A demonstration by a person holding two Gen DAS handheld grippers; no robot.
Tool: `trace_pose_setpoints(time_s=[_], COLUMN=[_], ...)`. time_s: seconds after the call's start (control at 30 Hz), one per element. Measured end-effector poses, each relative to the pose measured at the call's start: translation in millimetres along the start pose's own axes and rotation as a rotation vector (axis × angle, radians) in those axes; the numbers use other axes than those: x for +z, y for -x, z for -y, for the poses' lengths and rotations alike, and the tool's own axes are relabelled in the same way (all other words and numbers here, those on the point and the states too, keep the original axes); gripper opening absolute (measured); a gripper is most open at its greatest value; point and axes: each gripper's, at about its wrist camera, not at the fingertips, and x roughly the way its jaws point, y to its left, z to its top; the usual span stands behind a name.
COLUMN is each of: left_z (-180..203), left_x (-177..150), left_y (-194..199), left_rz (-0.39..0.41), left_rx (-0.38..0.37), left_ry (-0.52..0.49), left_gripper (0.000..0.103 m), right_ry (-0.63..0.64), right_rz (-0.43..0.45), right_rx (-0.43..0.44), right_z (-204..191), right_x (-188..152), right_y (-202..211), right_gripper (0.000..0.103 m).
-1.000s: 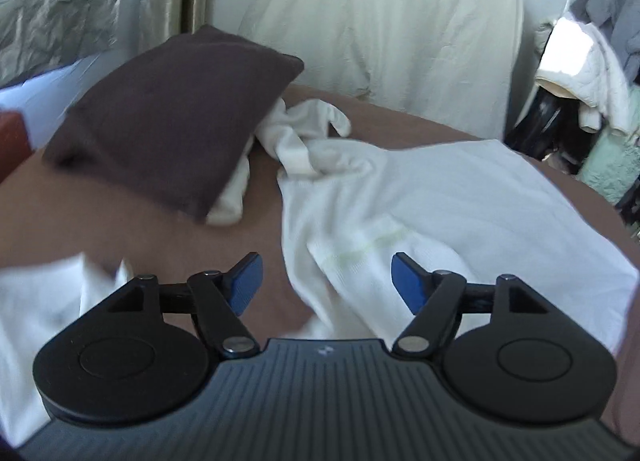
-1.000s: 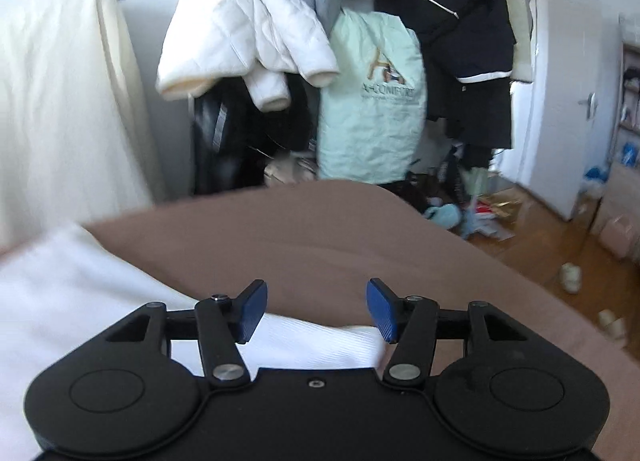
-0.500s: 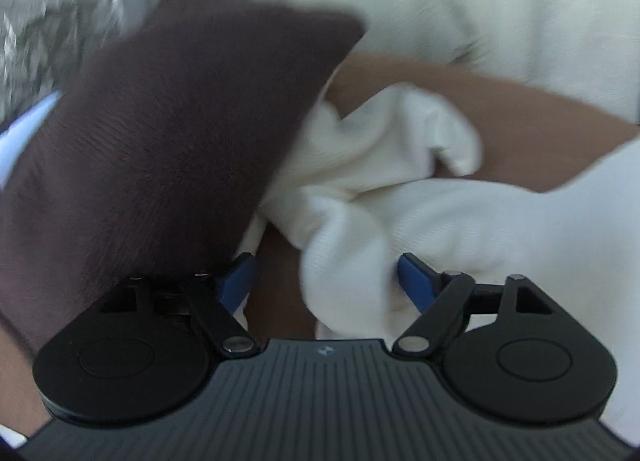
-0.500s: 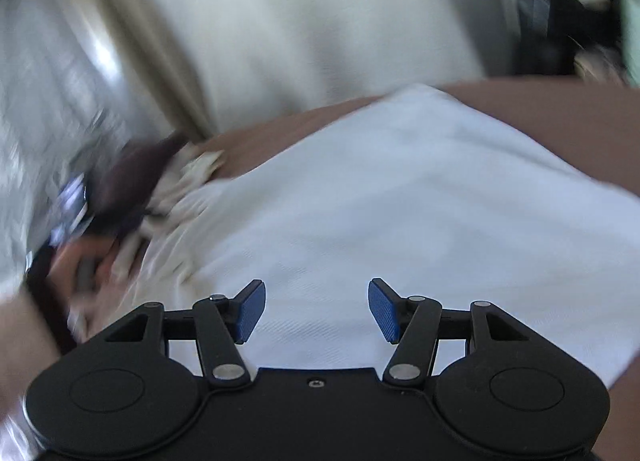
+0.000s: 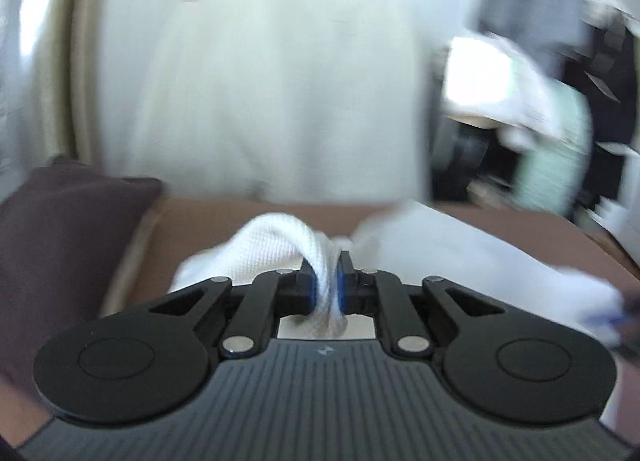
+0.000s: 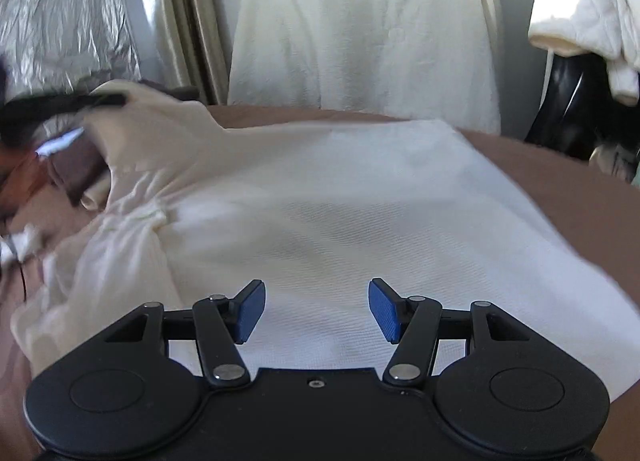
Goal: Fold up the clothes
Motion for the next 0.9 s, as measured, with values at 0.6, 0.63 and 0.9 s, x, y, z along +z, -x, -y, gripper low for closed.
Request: trace_pose_setpoints(time_s=[0.6,0.63,0.9], left_z=[1.8,-1.6,-34.0], left_x=[-111.2,-112.4,-139.7], left_y=[6.1,7.9,-1.7], left_rz=[-0.249,-0.253,-0.215], left_rx=[0.065,0.044,-0.12], left_ry=[0.247,0.256,0.37], left_gripper=[0.061,0.061,0.061], right_ry=[0.413,0.453,0.267], right_rz=[-0.47,-0.492,-0.508], right_rx=[0.152,0.145,0.214], right_z=[-141.1,-149.8,-157.1], right_x=[140.2,135.4,138.7], right_y=[-65.2,-79.2,-156.1], right_gripper=[0.078,0.078,0.077])
